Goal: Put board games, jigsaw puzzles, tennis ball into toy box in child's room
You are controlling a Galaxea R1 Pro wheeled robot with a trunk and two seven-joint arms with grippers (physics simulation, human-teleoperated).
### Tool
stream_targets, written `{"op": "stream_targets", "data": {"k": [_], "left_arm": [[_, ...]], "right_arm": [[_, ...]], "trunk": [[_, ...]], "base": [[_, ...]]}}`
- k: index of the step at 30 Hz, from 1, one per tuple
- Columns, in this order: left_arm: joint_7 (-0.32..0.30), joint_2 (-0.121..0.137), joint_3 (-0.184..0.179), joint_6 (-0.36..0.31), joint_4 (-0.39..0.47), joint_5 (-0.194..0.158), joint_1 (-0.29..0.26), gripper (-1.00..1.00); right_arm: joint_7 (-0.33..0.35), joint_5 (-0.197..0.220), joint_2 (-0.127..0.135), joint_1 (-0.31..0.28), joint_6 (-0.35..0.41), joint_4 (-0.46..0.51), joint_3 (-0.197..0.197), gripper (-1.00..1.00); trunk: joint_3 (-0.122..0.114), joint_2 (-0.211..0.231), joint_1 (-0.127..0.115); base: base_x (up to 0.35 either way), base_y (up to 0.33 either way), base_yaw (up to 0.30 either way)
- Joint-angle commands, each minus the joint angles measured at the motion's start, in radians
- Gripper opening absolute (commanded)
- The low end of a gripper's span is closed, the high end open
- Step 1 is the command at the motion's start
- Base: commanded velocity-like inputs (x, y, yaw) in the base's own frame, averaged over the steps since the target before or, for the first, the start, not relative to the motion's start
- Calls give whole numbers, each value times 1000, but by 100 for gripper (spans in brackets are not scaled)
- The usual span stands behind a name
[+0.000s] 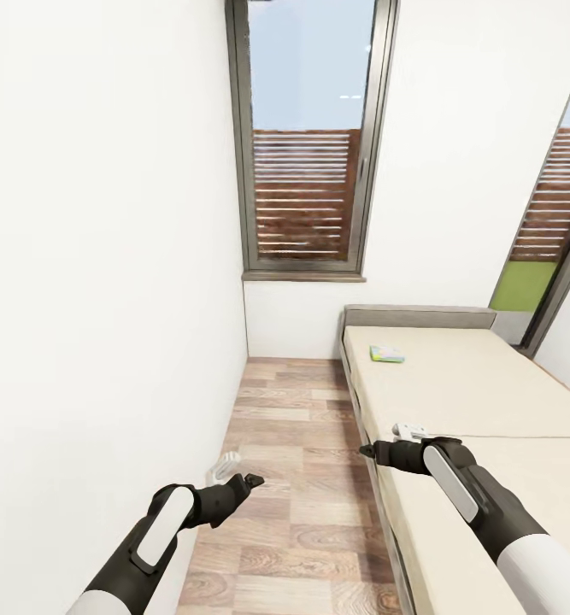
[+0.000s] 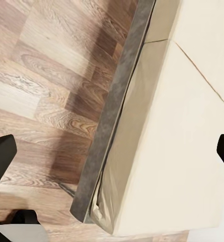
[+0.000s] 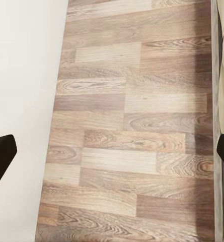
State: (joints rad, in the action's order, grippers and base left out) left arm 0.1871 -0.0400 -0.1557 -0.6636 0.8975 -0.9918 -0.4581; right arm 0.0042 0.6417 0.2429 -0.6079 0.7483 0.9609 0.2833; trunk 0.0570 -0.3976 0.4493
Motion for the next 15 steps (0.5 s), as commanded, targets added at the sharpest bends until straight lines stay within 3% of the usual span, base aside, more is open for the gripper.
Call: {"op": "stream_targets", "data": {"k": [1, 7, 15], "left_arm": [[9, 0, -1, -2, 1, -11, -1, 100], [9, 0, -1, -2, 1, -11, -1, 100], [9, 0, -2, -2, 1, -10, -1, 100]], "right_arm": [[0, 0, 1, -1, 3, 1, 2, 100], [0, 0, 1, -1, 3, 1, 2, 100], [1, 0, 1, -1, 3, 1, 2, 100]], "trunk": [[2, -2, 1], [2, -2, 1], [2, -2, 1]], "base": [[2, 5, 0], [69, 3, 0], [230, 1, 0]]}}
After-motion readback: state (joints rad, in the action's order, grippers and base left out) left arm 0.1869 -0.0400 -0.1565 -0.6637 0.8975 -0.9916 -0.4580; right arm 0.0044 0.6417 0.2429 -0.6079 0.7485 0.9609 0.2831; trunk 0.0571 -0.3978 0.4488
